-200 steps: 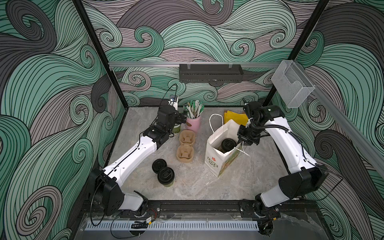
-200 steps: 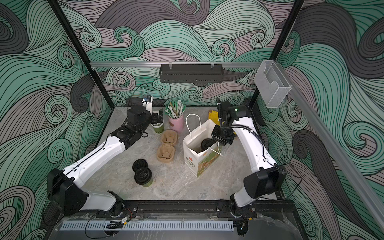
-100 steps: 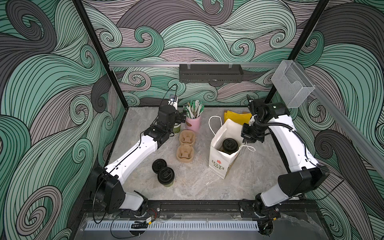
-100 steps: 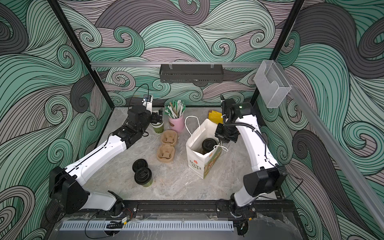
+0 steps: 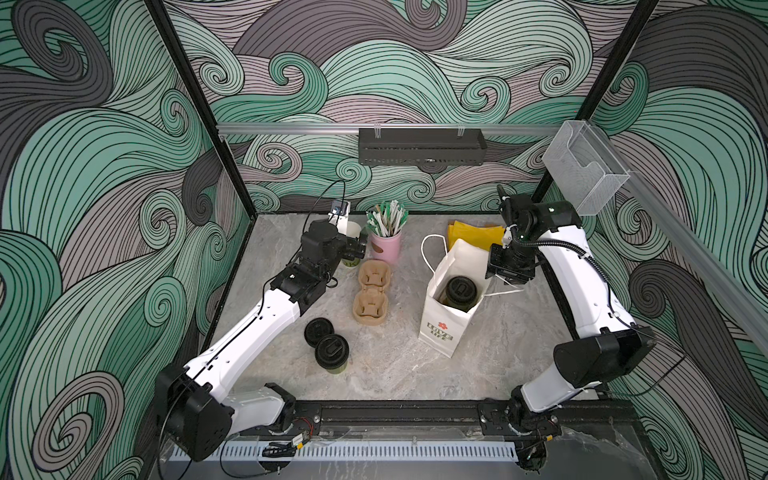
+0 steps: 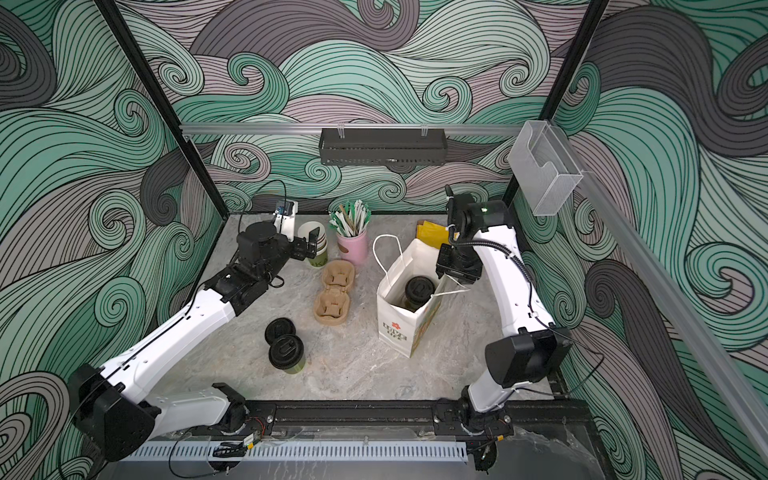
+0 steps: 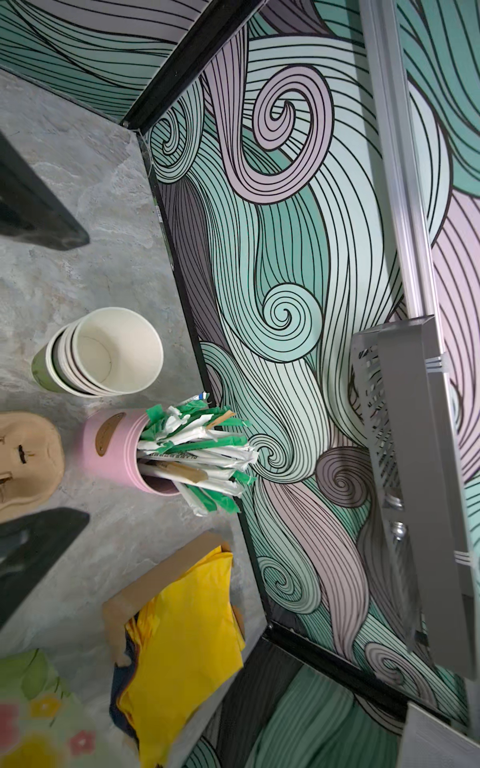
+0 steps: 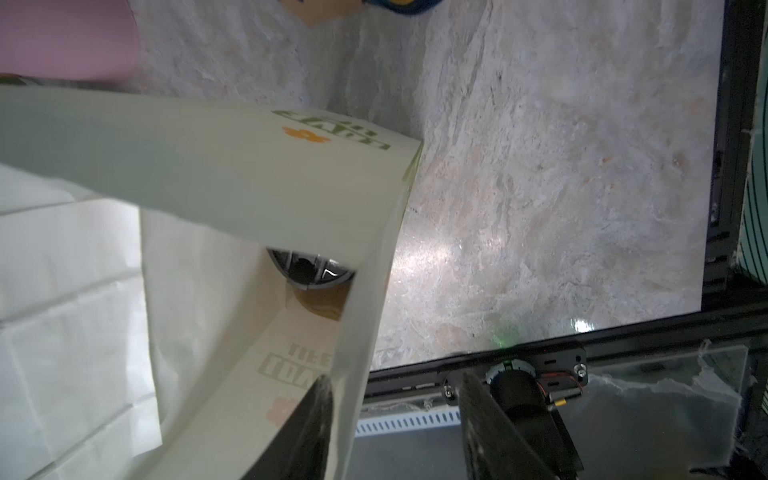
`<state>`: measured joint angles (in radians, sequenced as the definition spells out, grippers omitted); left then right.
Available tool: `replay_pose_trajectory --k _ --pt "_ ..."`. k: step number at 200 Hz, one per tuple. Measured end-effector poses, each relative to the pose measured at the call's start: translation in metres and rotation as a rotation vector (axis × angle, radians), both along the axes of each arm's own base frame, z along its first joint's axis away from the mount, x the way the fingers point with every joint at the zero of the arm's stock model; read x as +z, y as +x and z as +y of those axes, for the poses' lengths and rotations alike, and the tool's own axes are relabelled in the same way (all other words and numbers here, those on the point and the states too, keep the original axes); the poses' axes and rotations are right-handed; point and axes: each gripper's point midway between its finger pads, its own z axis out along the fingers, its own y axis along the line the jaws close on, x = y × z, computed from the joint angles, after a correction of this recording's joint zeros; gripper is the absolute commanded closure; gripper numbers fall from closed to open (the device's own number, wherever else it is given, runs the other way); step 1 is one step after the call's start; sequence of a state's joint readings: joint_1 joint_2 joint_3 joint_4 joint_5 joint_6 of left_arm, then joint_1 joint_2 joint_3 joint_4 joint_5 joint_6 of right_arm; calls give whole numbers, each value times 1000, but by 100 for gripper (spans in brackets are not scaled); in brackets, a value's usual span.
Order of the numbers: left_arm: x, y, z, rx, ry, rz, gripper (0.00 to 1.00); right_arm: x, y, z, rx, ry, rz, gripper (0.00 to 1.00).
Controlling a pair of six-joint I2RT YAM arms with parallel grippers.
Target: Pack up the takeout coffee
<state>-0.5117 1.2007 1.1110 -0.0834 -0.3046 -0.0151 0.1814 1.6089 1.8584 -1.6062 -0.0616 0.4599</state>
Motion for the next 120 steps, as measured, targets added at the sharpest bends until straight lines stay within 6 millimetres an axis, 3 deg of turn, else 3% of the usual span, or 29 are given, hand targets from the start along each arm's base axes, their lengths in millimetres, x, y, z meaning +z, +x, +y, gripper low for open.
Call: replay_pose_trajectory --k 29,77,97,120 --pt "14 -20 11 27 -74 78 2 22 0 -2 15 8 -87 20" --pt "13 -60 38 128 -190 226 1 101 -9 1 50 56 -376 16" --pt "11 -75 58 206 -240 273 2 129 -18 26 145 93 -470 16" --pt "11 -92 88 327 -312 306 1 138 -34 75 316 138 -493 16"
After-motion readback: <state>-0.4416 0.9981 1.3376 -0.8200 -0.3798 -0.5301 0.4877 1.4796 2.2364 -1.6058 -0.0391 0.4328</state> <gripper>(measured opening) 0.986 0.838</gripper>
